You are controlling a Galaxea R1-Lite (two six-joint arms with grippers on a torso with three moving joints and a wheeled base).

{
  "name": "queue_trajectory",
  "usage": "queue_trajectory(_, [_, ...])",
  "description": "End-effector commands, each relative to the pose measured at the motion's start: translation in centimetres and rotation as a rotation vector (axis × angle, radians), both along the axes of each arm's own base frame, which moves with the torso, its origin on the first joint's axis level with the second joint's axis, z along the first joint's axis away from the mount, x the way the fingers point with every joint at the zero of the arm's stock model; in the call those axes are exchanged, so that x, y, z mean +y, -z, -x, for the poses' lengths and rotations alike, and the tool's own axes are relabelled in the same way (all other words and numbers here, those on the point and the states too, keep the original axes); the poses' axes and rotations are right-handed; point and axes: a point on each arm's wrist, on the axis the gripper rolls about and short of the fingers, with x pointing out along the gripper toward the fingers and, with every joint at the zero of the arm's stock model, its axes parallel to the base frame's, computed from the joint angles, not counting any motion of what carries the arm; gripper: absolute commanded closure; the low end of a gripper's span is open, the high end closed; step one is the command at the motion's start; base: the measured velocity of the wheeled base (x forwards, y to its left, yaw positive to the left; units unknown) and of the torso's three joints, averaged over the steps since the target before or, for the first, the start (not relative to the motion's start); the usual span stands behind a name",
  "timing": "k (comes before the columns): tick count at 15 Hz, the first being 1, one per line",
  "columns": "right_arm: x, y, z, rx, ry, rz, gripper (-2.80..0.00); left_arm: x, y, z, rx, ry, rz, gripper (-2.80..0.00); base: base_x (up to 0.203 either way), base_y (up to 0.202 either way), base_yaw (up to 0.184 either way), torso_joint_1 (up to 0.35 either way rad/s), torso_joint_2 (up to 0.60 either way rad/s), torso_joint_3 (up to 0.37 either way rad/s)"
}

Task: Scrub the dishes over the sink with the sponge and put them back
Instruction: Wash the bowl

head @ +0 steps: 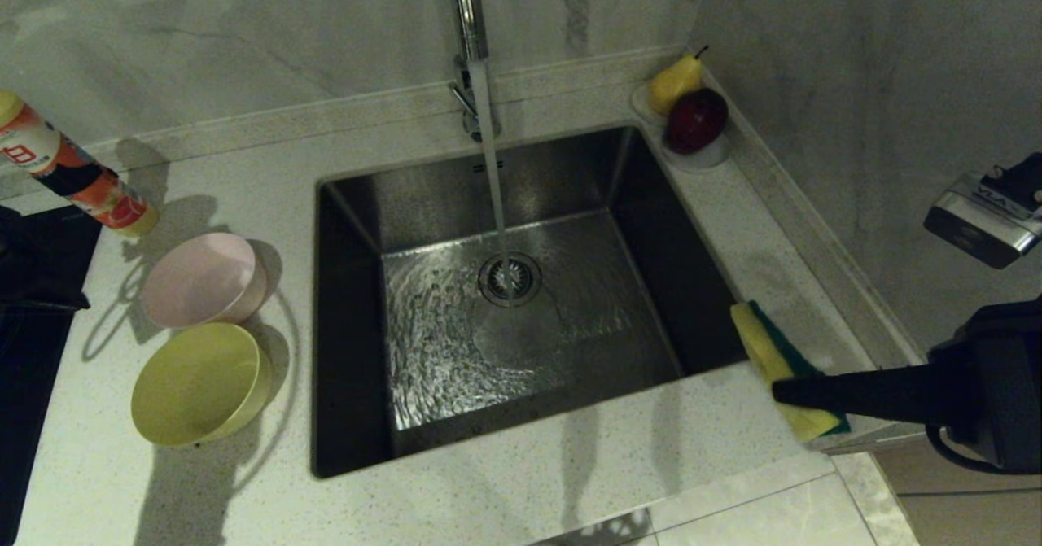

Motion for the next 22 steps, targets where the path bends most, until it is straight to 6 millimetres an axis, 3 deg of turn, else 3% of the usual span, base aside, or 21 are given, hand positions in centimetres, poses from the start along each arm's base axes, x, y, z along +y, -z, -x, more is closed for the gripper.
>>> queue_trajectory(1, [-0.1, 0.5, -0.3, 0.016, 0.007, 0.009, 0.00, 1.0, 2.3, -2.8, 0.061, -0.008, 0.025, -2.80, 0.000, 0.000, 0.000, 0.000, 0.00, 0.000])
queue_trajectory(6, [-0.2, 0.5, -0.1, 0.014, 0.008, 0.009, 0.00, 2.9, 3.6, -6.3, 0.046, -0.106, -0.028, -2.80, 0.000, 0.000, 0.000, 0.000, 0.00, 0.000])
queue_trajectory(13, [-0.4, 0.6, 0.3, 0.012, 0.009, 0.006, 0.00, 3.8, 3.4, -8.0, 0.025, -0.136, -0.012, -2.80, 0.000, 0.000, 0.000, 0.000, 0.00, 0.000])
queue_trajectory(22, [-0.4, 1.3, 0.2, 0.035, 0.006, 0.019, 0.00, 1.8, 3.9, -9.8, 0.031, -0.094, 0.031, -2.80, 0.000, 0.000, 0.000, 0.000, 0.00, 0.000])
